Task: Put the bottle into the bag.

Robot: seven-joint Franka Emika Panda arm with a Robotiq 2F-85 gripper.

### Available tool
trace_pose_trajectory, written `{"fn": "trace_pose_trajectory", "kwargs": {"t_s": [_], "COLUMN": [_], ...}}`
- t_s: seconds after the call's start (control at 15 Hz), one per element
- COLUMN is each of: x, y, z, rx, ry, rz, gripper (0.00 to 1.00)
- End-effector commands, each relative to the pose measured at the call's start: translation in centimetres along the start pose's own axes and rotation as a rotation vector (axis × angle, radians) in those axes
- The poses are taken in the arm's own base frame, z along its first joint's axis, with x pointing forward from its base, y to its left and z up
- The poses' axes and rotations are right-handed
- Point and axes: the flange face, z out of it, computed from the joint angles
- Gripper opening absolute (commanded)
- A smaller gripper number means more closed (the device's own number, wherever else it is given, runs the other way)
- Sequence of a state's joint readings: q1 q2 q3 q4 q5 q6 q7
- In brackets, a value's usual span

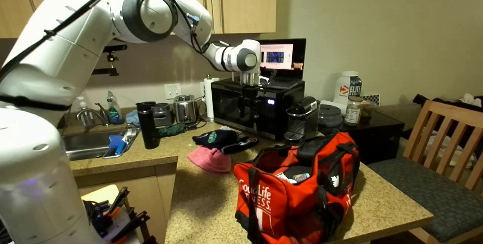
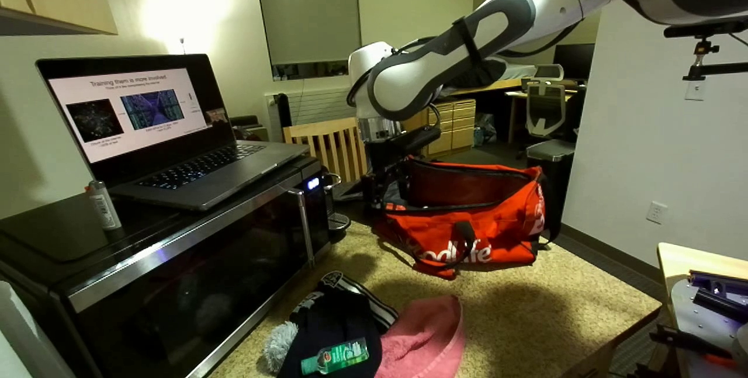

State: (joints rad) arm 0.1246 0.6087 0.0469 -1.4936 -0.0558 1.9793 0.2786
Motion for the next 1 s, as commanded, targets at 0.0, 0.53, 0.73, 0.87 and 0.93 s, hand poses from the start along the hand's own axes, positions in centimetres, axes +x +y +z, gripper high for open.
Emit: {"fn": "trace_pose_trajectory", "kwargs": {"t_s": [0.0, 0.53, 0.73, 0.87, 0.93], "x": [-3.8, -9.9, -11.9, -13.1, -13.5], "y": [-0.2, -2.4, -3.6, -4.5, -4.8], "z": [-0.9, -0.5, -0.4, -0.2, -0.1], "rx": [0.014, 0.008, -0.036, -0.041, -0.043], "ry": [-0.073, -0.124, -0.066, -0.036, -0.012], "rz": [-0.108, -0.2, -0.217, -0.225, -0.231], "gripper": [1.0, 1.0, 1.0, 1.0, 1.0]}}
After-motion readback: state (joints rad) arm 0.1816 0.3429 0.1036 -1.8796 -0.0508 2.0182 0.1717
